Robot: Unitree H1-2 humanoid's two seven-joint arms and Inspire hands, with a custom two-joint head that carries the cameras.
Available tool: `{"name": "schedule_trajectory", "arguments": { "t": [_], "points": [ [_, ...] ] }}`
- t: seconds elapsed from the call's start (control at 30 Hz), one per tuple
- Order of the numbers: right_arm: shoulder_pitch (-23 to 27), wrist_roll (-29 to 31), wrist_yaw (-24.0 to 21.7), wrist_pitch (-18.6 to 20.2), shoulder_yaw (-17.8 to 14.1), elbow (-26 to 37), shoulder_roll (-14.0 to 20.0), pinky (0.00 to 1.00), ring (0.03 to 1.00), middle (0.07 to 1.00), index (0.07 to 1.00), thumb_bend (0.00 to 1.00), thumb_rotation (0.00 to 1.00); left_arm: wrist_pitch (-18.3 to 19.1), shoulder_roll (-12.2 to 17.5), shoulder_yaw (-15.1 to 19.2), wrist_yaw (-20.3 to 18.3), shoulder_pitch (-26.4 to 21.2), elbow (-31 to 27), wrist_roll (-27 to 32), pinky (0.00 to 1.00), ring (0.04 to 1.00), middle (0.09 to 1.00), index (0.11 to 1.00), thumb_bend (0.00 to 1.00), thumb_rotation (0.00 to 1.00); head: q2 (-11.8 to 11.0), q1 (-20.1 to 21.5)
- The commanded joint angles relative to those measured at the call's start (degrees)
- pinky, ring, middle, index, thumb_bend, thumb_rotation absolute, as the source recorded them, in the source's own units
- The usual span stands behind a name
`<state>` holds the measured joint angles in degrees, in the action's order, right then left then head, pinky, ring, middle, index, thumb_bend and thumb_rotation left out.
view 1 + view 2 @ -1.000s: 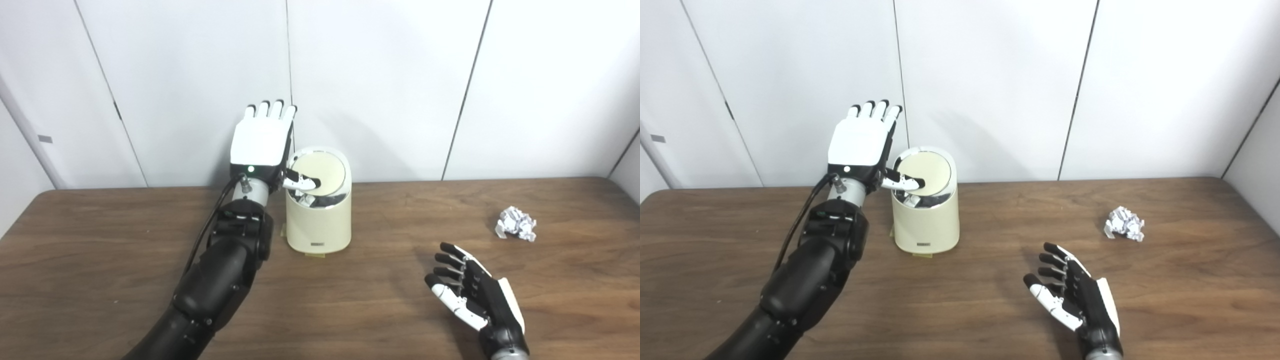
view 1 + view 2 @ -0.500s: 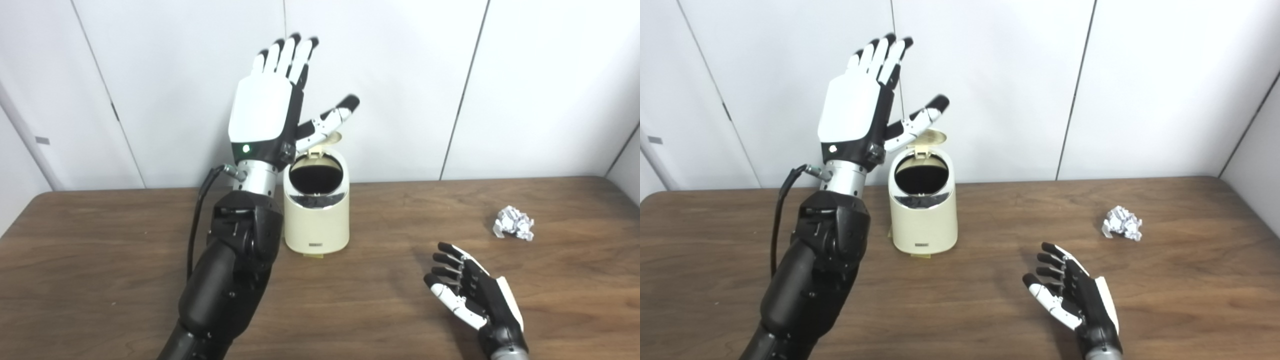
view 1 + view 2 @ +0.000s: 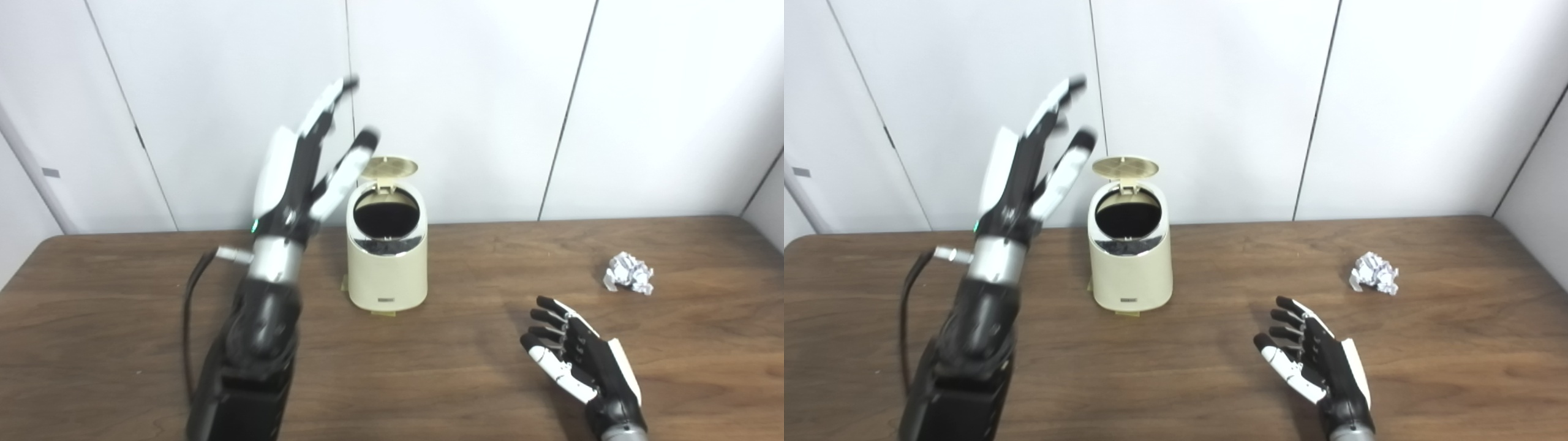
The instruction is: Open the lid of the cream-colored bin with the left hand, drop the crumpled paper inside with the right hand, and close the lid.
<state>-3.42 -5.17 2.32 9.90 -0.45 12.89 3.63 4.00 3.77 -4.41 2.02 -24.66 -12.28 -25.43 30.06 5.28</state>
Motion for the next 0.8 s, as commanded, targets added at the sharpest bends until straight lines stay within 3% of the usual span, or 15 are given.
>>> {"name": "schedule_trajectory", "arguments": {
  "t": [0.0, 0.1, 0.17, 0.33, 0.5, 0.63, 0.77],
  "points": [
    [0.3, 1.8, -0.4, -1.3, -0.4, 1.9, -0.8, 0.61, 0.741, 0.793, 0.809, 0.42, 0.38, -4.2, 1.0, 2.3, 1.4, 3.6, -1.7, 4.2, 0.63, 0.736, 0.773, 0.795, 0.64, 0.85, 0.0, -0.2],
    [0.2, 2.8, -0.6, -2.4, -0.9, 2.9, -0.8, 0.64, 0.746, 0.794, 0.809, 0.43, 0.40, -7.2, 1.9, 4.3, 0.9, 9.6, -2.2, 8.4, 0.62, 0.717, 0.782, 0.799, 0.65, 0.89, 0.1, -0.5],
    [0.3, 3.2, -0.8, -3.1, -1.2, 3.4, -0.6, 0.65, 0.749, 0.795, 0.810, 0.44, 0.42, -8.7, 2.3, 5.3, 0.1, 12.6, -2.4, 12.5, 0.66, 0.726, 0.794, 0.813, 0.73, 0.90, 0.0, -0.5],
    [0.4, 4.5, -1.1, -5.0, -2.0, 4.2, -0.1, 0.67, 0.756, 0.796, 0.816, 0.47, 0.45, -11.0, 2.7, 6.8, -2.8, 18.3, -3.1, 23.9, 0.70, 0.742, 0.794, 0.817, 0.81, 0.84, -0.1, -0.9],
    [0.0, 4.4, -0.7, -5.7, -2.5, 4.5, -0.3, 0.67, 0.755, 0.796, 0.814, 0.49, 0.47, -11.2, 3.4, 7.8, -4.2, 22.2, -3.2, 28.3, 0.72, 0.753, 0.797, 0.824, 0.79, 0.88, 0.1, -0.8],
    [-0.1, 4.4, -0.4, -7.4, -2.7, 4.2, -0.7, 0.66, 0.746, 0.786, 0.809, 0.48, 0.45, -12.8, 3.6, 8.8, -4.8, 24.1, -1.6, 29.9, 0.71, 0.751, 0.804, 0.827, 0.72, 0.91, 0.1, -0.9],
    [-0.2, 4.1, -0.4, -7.9, -2.7, 3.9, -0.5, 0.65, 0.748, 0.790, 0.809, 0.49, 0.47, -12.6, 3.4, 9.6, -4.8, 25.1, -0.9, 30.5, 0.71, 0.765, 0.803, 0.820, 0.73, 0.89, 0.0, -0.9]
  ]
}}
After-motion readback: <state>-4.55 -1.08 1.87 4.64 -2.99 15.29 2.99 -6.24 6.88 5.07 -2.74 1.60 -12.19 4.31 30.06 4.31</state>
